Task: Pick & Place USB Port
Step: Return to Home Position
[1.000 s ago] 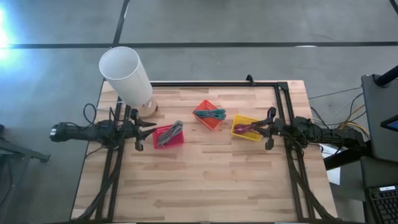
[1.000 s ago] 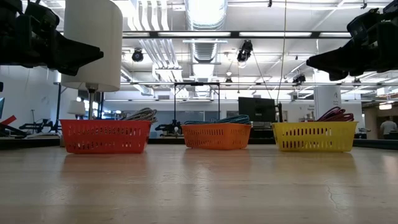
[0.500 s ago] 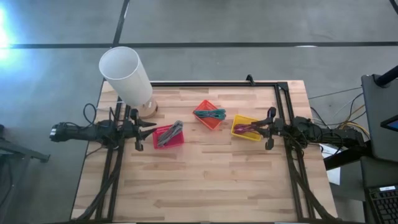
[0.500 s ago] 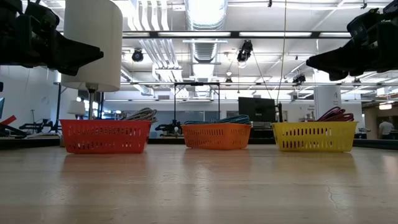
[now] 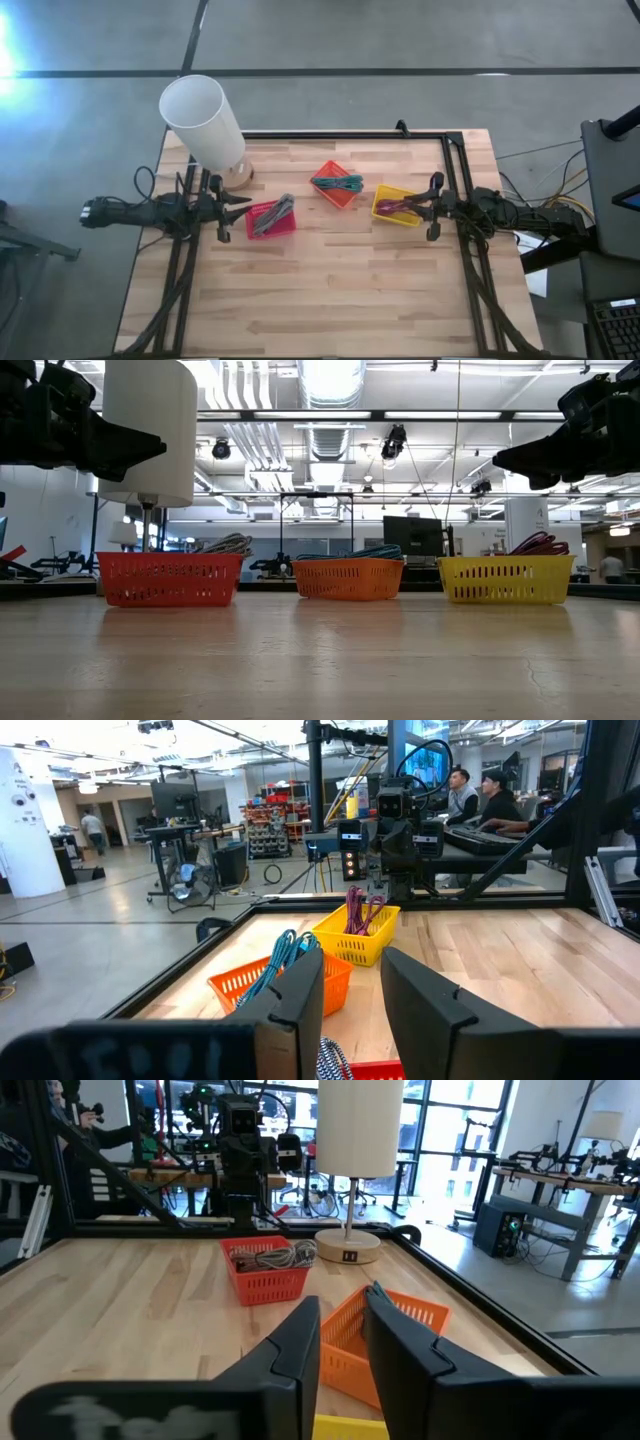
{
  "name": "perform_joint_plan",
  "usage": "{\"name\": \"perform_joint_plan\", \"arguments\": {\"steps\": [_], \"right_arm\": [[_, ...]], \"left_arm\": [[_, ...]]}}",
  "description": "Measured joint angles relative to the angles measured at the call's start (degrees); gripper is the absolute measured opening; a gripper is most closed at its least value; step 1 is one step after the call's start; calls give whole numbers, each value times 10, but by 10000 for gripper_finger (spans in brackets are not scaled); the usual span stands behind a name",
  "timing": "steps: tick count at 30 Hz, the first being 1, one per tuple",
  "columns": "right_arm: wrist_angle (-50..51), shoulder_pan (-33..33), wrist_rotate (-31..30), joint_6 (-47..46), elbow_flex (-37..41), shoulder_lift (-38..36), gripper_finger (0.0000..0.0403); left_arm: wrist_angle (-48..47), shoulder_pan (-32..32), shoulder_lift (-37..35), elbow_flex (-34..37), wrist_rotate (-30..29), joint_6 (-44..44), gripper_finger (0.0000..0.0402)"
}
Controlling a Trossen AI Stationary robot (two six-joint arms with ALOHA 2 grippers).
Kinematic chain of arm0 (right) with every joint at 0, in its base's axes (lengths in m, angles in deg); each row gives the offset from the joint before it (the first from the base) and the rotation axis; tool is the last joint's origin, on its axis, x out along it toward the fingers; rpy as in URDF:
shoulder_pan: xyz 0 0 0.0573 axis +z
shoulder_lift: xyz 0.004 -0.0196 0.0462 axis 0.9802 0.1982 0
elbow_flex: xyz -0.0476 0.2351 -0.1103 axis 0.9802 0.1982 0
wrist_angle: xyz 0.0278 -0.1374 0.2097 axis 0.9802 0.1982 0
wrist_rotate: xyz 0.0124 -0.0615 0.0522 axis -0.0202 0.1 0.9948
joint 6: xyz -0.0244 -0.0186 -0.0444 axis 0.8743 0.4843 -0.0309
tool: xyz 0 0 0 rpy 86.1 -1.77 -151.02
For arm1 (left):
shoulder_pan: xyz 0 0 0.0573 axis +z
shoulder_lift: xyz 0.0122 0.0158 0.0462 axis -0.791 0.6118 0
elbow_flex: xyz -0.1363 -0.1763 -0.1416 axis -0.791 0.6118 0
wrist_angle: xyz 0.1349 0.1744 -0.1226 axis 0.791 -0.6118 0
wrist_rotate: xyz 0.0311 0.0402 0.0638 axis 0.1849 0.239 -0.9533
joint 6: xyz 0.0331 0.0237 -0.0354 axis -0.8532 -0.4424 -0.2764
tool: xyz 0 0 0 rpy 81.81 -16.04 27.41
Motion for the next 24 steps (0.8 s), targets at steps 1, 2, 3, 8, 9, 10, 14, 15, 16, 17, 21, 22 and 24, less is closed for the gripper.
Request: {"name": "perform_joint_plan", "arguments": {"steps": [1,2,3,8,9,10,14,15,16,17,21,22,24], "right_arm": [[0,0,0,0,0,0,74],[0,0,0,0,0,0,73],[0,0,0,0,0,0,71],[0,0,0,0,0,0,66],[0,0,0,0,0,0,65],[0,0,0,0,0,0,66],[0,0,0,0,0,0,72],[0,0,0,0,0,0,73],[0,0,0,0,0,0,75],[0,0,0,0,0,0,77],[0,0,0,0,0,0,84],[0,0,0,0,0,0,85],[0,0,0,0,0,0,87]], "left_arm": [[0,0,0,0,0,0,108],[0,0,0,0,0,0,108],[0,0,0,0,0,0,108],[0,0,0,0,0,0,108],[0,0,0,0,0,0,108],[0,0,0,0,0,0,108],[0,0,0,0,0,0,108],[0,0,0,0,0,0,108],[0,0,0,0,0,0,108],[0,0,0,0,0,0,108],[0,0,0,0,0,0,108],[0,0,0,0,0,0,108],[0,0,0,0,0,0,108]]}}
